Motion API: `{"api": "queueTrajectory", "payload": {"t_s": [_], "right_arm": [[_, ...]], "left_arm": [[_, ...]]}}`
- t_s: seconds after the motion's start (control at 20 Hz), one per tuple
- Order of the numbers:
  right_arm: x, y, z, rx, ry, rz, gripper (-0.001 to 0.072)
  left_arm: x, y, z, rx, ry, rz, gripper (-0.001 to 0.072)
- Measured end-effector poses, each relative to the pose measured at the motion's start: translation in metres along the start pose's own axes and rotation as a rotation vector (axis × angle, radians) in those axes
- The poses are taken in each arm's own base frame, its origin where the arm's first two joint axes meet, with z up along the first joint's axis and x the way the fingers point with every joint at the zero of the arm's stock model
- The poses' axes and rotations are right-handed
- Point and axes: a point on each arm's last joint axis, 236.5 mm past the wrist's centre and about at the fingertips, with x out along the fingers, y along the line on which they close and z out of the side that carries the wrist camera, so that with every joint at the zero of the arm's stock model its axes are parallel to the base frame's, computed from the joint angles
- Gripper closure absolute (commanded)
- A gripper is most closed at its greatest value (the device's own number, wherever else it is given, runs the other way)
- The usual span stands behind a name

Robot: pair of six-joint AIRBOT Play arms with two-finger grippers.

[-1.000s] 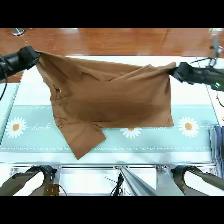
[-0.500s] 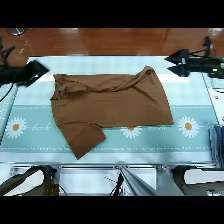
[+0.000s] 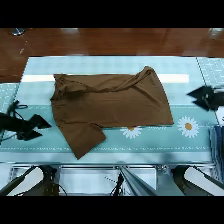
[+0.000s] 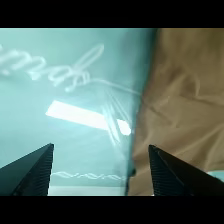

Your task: Fold the shirts.

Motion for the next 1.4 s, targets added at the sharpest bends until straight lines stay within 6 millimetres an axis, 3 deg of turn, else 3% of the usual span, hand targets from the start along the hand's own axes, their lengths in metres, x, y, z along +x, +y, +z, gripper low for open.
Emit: {"api": "queueTrajectory", "payload": {"t_s": [0.1, 0.25, 0.45, 0.6, 0.65, 0.75, 1.0, 1.2, 1.4], "right_arm": [[0.011, -0.003, -0.027, 0.048, -0.007, 0.03, 0.0094], [0.027, -0.006, -0.059, 0.109, 0.001, 0.077, 0.0094], [0.036, -0.007, -0.078, 0.15, 0.011, 0.107, 0.0094], [0.039, -0.007, -0.083, 0.164, 0.012, 0.116, 0.0094], [0.039, -0.007, -0.083, 0.166, 0.012, 0.116, 0.0094], [0.039, -0.007, -0.084, 0.173, 0.011, 0.116, 0.0094], [0.04, -0.019, -0.081, 0.194, -0.001, 0.067, 0.0094], [0.04, -0.042, -0.091, 0.239, 0.03, -0.038, 0.0094], [0.045, -0.049, -0.1, 0.242, 0.068, -0.088, 0.0094]], "left_arm": [[0.016, -0.012, -0.003, -0.001, -0.031, -0.095, 0.0005], [0.026, -0.031, 0.007, 0.006, -0.108, -0.21, 0.0006], [0.027, -0.049, 0.025, 0.036, -0.196, -0.309, 0.0006], [0.033, -0.058, 0.027, 0.057, -0.192, -0.355, 0.0009], [0.037, -0.062, 0.023, 0.071, -0.172, -0.367, 0.0066], [0.046, -0.066, 0.015, 0.107, -0.132, -0.37, 0.0674], [0.046, -0.077, 0.016, 0.166, -0.108, -0.389, 0.0684], [0.034, -0.088, 0.021, 0.206, -0.108, -0.416, 0.0684], [0.03, -0.092, 0.023, 0.218, -0.11, -0.425, 0.0684]]}}
